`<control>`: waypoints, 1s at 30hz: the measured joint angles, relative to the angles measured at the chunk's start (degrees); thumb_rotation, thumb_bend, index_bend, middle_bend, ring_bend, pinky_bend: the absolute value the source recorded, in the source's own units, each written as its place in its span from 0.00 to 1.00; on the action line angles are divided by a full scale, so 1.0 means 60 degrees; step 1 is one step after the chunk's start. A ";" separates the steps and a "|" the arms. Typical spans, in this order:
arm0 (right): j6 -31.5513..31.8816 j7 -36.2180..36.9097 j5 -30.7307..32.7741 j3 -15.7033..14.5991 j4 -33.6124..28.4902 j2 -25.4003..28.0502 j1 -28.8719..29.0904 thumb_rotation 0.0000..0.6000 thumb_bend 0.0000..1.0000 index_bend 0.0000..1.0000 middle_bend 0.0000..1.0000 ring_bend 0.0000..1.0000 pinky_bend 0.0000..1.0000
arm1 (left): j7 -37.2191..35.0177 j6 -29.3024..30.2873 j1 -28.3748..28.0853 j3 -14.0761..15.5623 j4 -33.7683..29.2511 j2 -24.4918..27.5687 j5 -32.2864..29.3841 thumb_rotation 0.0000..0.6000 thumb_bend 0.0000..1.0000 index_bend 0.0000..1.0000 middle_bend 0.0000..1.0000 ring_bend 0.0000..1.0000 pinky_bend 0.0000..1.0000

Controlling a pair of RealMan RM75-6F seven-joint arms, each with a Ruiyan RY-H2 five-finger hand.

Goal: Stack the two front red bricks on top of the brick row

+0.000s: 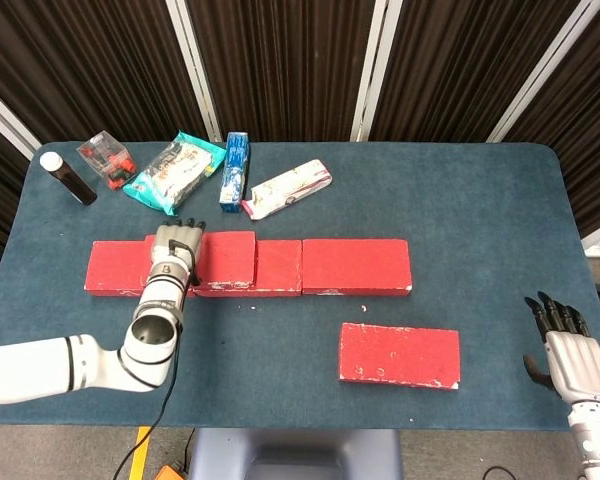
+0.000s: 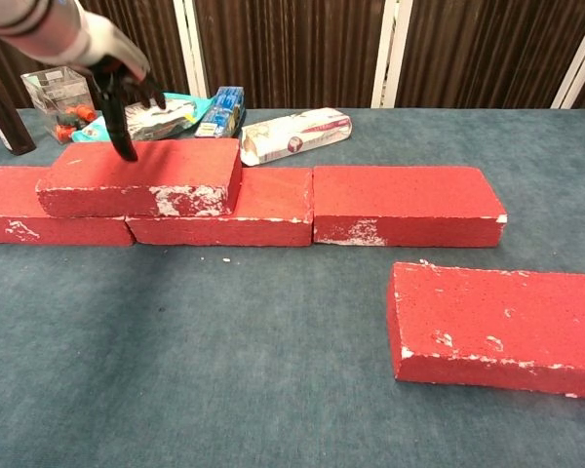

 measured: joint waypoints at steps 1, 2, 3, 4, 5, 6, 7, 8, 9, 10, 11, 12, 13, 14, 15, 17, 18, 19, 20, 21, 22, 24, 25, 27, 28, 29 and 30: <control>-0.0012 0.0011 -0.0019 -0.0009 -0.0002 0.0007 0.0003 1.00 0.47 0.08 0.00 0.00 0.00 | -0.0184 0.0002 0.0116 -0.0014 -0.0301 0.0148 0.0336 1.00 0.23 0.00 0.00 0.00 0.07; -0.0025 0.0019 -0.0034 -0.0021 -0.0003 0.0014 0.0006 1.00 0.47 0.08 0.00 0.00 0.00 | -0.0449 0.0020 0.0309 -0.0010 -0.0728 0.0349 0.0870 1.00 0.23 0.00 0.00 0.00 0.07; -0.0045 0.0028 -0.0046 -0.0034 -0.0007 0.0019 0.0009 1.00 0.47 0.08 0.00 0.00 0.00 | -0.0665 0.0051 0.0485 0.0012 -0.1060 0.0498 0.1338 1.00 0.23 0.00 0.00 0.00 0.07; -0.0061 0.0040 -0.0051 -0.0042 -0.0018 0.0022 0.0012 1.00 0.47 0.08 0.00 0.00 0.00 | -0.0887 0.0098 0.0690 0.0054 -0.1389 0.0645 0.1865 1.00 0.23 0.00 0.00 0.00 0.07; -0.0066 0.0049 -0.0065 -0.0050 -0.0028 0.0026 0.0012 1.00 0.47 0.08 0.00 0.00 0.00 | -0.1195 0.0185 0.1006 0.0148 -0.1813 0.0834 0.2657 1.00 0.23 0.00 0.00 0.00 0.07; -0.0066 0.0059 -0.0105 -0.0063 -0.0036 0.0030 0.0011 1.00 0.47 0.08 0.00 0.00 0.00 | -0.1432 0.0272 0.1276 0.0250 -0.2111 0.0966 0.3316 1.00 0.23 0.00 0.00 0.00 0.07; -0.0063 0.0065 -0.0148 -0.0077 -0.0041 0.0031 0.0008 1.00 0.47 0.08 0.00 0.00 0.00 | -0.1675 0.0374 0.1572 0.0381 -0.2384 0.1090 0.4029 1.00 0.23 0.00 0.00 0.00 0.06; -0.0060 0.0070 -0.0196 -0.0096 -0.0046 0.0032 0.0005 1.00 0.47 0.08 0.00 0.00 0.00 | -0.2016 0.0529 0.2004 0.0602 -0.2700 0.1240 0.5054 1.00 0.23 0.00 0.00 0.00 0.06; -0.0059 0.0081 -0.0260 -0.0123 -0.0056 0.0036 -0.0001 1.00 0.47 0.08 0.00 0.00 0.00 | -0.2290 0.0655 0.2352 0.0800 -0.2895 0.1342 0.5873 1.00 0.23 0.00 0.00 0.00 0.06; -0.0054 0.0098 -0.0302 -0.0140 -0.0065 0.0039 -0.0007 1.00 0.47 0.08 0.00 0.00 0.00 | -0.2589 0.0787 0.2720 0.1022 -0.3052 0.1436 0.6726 1.00 0.23 0.00 0.00 0.00 0.06; -0.0046 0.0121 -0.0338 -0.0152 -0.0068 0.0041 -0.0013 1.00 0.47 0.08 0.00 0.00 0.00 | -0.3041 0.0974 0.3243 0.1349 -0.3201 0.1550 0.7901 1.00 0.23 0.00 0.00 0.00 0.05; -0.0033 0.0152 -0.0371 -0.0163 -0.0065 0.0042 -0.0022 1.00 0.47 0.08 0.00 0.00 0.00 | -0.3429 0.1119 0.3654 0.1611 -0.3267 0.1629 0.8796 1.00 0.23 0.00 0.00 0.00 0.05; -0.0027 0.0167 -0.0384 -0.0169 -0.0062 0.0042 -0.0027 1.00 0.47 0.08 0.00 0.00 0.00 | -0.3869 0.1270 0.4081 0.1883 -0.3293 0.1702 0.9689 1.00 0.23 0.00 0.00 0.00 0.05; -0.0026 0.0180 -0.0391 -0.0173 -0.0059 0.0043 -0.0030 1.00 0.47 0.08 0.00 0.00 0.00 | -0.4555 0.1478 0.4671 0.2248 -0.3266 0.1787 1.0849 1.00 0.23 0.00 0.00 0.00 0.04; -0.0023 0.0204 -0.0402 -0.0177 -0.0061 0.0050 -0.0034 1.00 0.47 0.08 0.00 0.00 0.00 | -0.5135 0.1633 0.5103 0.2509 -0.3198 0.1837 1.1667 1.00 0.22 0.00 0.00 0.00 0.04; -0.0005 0.0244 -0.0449 -0.0185 -0.0062 0.0062 -0.0045 1.00 0.47 0.08 0.00 0.00 0.00 | -0.6624 0.1975 0.6040 0.3079 -0.2876 0.1916 1.3270 1.00 0.22 0.00 0.00 0.00 0.04; 0.0023 0.0277 -0.0495 -0.0189 -0.0058 0.0065 -0.0056 1.00 0.46 0.08 0.00 0.00 0.00 | -0.7284 0.2122 0.6427 0.3303 -0.2673 0.1932 1.3814 1.00 0.22 0.00 0.00 0.00 0.04; 0.0046 0.0306 -0.0534 -0.0190 -0.0052 0.0062 -0.0063 1.00 0.45 0.08 0.00 0.00 0.00 | -0.7939 0.2274 0.6816 0.3515 -0.2433 0.1937 1.4272 1.00 0.23 0.00 0.00 0.00 0.04; 0.0067 0.0334 -0.0578 -0.0192 -0.0041 0.0056 -0.0070 1.00 0.42 0.08 0.00 0.00 0.00 | -0.8779 0.2490 0.7337 0.3782 -0.2060 0.1927 1.4749 1.00 0.23 0.00 0.00 0.00 0.04; 0.0089 0.0364 -0.0638 -0.0202 -0.0024 0.0046 -0.0080 1.00 0.38 0.08 0.00 0.00 0.00 | -0.9373 0.2665 0.7726 0.3967 -0.1743 0.1906 1.5013 1.00 0.23 0.00 0.00 0.00 0.04; 0.0105 0.0371 -0.0680 -0.0215 -0.0013 0.0038 -0.0090 1.00 0.34 0.08 0.00 0.00 0.00 | -0.9930 0.2848 0.8108 0.4139 -0.1405 0.1874 1.5218 1.00 0.23 0.00 0.00 0.00 0.04; 0.0159 0.0306 -0.0708 -0.0229 -0.0001 0.0004 -0.0115 1.00 0.23 0.08 0.00 0.00 0.00 | -1.1063 0.3273 0.8966 0.4493 -0.0605 0.1774 1.5586 1.00 0.23 0.00 0.00 0.00 0.04; 0.0200 0.0237 -0.0706 -0.0229 0.0001 -0.0022 -0.0127 1.00 0.20 0.08 0.00 0.00 0.00 | -1.1468 0.3444 0.9305 0.4629 -0.0276 0.1730 1.5741 1.00 0.23 0.00 0.00 0.00 0.03; 0.0320 0.0013 -0.0715 -0.0223 0.0004 -0.0137 -0.0155 1.00 0.11 0.07 0.00 0.00 0.00 | -1.2225 0.3828 0.9920 0.4890 0.0361 0.1627 1.6122 1.00 0.22 0.00 0.00 0.00 0.03; 0.0358 -0.0080 -0.0727 -0.0222 0.0001 -0.0215 -0.0161 1.00 0.08 0.07 0.00 0.00 0.00 | -1.2457 0.3991 1.0116 0.4971 0.0555 0.1586 1.6279 1.00 0.22 0.00 0.00 0.00 0.03; 0.0376 -0.0157 -0.0745 -0.0224 -0.0009 -0.0298 -0.0160 1.00 0.03 0.06 0.00 0.00 0.00 | -1.2669 0.4189 1.0326 0.5041 0.0745 0.1535 1.6446 1.00 0.22 0.00 0.00 0.00 0.03; 0.0354 -0.0237 -0.0776 -0.0235 -0.0040 -0.0386 -0.0140 1.00 0.01 0.06 0.00 0.00 0.00 | -1.2767 0.4307 1.0453 0.5067 0.0836 0.1505 1.6517 1.00 0.22 0.00 0.00 0.00 0.03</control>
